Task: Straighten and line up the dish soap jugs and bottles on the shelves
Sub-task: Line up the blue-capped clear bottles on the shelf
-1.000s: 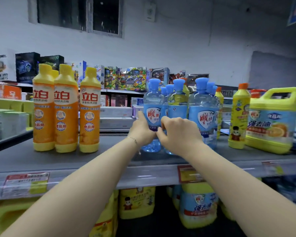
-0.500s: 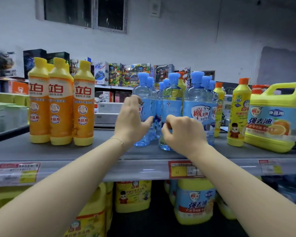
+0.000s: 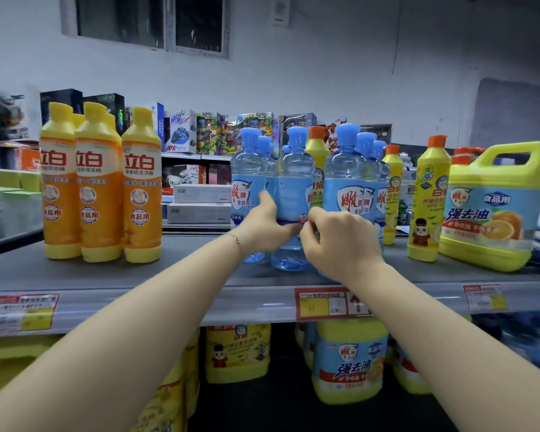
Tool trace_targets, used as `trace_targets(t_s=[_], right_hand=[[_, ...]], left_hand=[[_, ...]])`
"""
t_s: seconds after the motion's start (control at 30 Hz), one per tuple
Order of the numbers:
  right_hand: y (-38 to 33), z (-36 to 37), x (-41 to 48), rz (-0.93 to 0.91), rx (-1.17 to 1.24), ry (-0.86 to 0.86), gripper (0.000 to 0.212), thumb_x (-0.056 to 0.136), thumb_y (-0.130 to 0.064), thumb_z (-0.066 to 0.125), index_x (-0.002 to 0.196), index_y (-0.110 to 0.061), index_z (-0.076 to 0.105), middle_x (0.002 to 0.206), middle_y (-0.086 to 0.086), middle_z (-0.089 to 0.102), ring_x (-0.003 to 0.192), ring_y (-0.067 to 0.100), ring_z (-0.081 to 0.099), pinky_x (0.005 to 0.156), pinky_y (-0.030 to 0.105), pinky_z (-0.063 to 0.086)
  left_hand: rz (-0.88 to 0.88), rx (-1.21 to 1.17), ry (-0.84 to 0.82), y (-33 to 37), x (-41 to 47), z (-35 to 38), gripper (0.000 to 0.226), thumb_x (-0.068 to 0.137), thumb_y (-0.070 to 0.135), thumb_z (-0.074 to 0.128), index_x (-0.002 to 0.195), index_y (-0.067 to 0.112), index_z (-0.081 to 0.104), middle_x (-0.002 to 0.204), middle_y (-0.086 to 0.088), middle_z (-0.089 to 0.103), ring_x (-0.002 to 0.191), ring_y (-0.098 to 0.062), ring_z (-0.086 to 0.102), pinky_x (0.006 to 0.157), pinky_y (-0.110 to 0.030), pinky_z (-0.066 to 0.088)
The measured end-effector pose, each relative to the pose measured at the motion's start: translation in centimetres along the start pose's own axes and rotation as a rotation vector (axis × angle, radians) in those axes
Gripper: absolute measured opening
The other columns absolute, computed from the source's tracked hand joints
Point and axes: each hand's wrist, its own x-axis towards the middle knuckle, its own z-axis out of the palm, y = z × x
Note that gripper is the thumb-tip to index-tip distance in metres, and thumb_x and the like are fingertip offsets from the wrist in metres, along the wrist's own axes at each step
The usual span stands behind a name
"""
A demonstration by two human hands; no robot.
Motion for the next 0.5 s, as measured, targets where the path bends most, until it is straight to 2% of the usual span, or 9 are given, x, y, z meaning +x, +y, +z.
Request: trace_targets(t_s=[0.07,0.1,0.17,0.23,0.3,0.4,0.5], right_hand=[[-0.1,0.2,0.1,-0.004,0.004,0.022,0.023,0.084,-0.027,0.043,0.063,-0.016,0.040,0.047,-0.003,0.038,0.041,0.024,0.040,0.043,0.020,0.021],[-0.2,0.4,0.1,-0.011,0.004,0.037,0.024,0.084,-0.026,0.044,0.063,-0.016,0.040,0.046,-0.004,0.037,0.040,0.023,0.040,0.043,0.019,0.022],[-0.3,0.6,0.1,-0.031,-0.004,0.082,0.024,0.083,-0.025,0.048,0.062,-0.017,0.040,0.045,-0.005,0.038,0.037,0.023,0.041,0.042,0.019,0.025],[-0.2,0.8,0.2,-0.053,-0.042,0.151,0.022,0.080,-0.022,0.052,0.061,-0.017,0.042,0.044,-0.002,0.044,0.034,0.023,0.043,0.039,0.019,0.030],[0.0,0.7,0.2,-0.079,-0.123,0.198,0.020,0.076,-0.020,0.060,0.061,-0.014,0.049,0.049,0.001,0.049,0.034,0.024,0.045,0.038,0.020,0.029],[0.8,0.4,0.1,-0.066,-0.289,0.204,0.018,0.067,-0.017,0.073,0.071,-0.012,0.056,0.064,0.006,0.050,0.042,0.024,0.048,0.043,0.022,0.025],[1.5,0.8,-0.4,-0.011,-0.421,0.210,0.019,0.066,-0.024,0.076,0.073,-0.016,0.060,0.081,0.010,0.050,0.051,0.025,0.049,0.046,0.023,0.025]], left_hand=[[-0.030,0.013,-0.016,-0.3,0.1,-0.7,0.051,0.084,0.026,0.072,0.118,0.008,0.037,0.118,-0.010,0.061,0.104,-0.022,0.062,0.089,-0.040,0.053],[-0.037,0.044,-0.014,-0.4,0.1,-0.8,0.045,0.084,0.024,0.071,0.113,0.010,0.041,0.117,-0.009,0.061,0.103,-0.022,0.061,0.089,-0.038,0.053],[-0.032,0.152,0.044,0.0,-0.3,-0.6,0.039,0.081,0.026,0.071,0.106,0.011,0.046,0.106,-0.003,0.058,0.094,-0.019,0.058,0.078,-0.030,0.049],[-0.007,0.234,0.172,0.6,-0.9,0.0,0.043,0.077,0.035,0.073,0.102,0.010,0.049,0.096,-0.002,0.056,0.088,-0.021,0.057,0.072,-0.030,0.046],[0.028,0.300,0.270,0.7,-1.1,0.5,0.051,0.074,0.040,0.075,0.100,0.009,0.045,0.094,-0.005,0.055,0.088,-0.026,0.057,0.072,-0.035,0.048],[0.052,0.342,0.286,0.4,-0.9,0.7,0.060,0.070,0.042,0.080,0.100,0.012,0.038,0.093,-0.005,0.055,0.087,-0.028,0.055,0.070,-0.036,0.046],[0.068,0.266,0.261,0.2,-0.9,0.5,0.065,0.069,0.034,0.083,0.104,0.013,0.032,0.093,-0.004,0.055,0.084,-0.024,0.056,0.067,-0.034,0.046]])
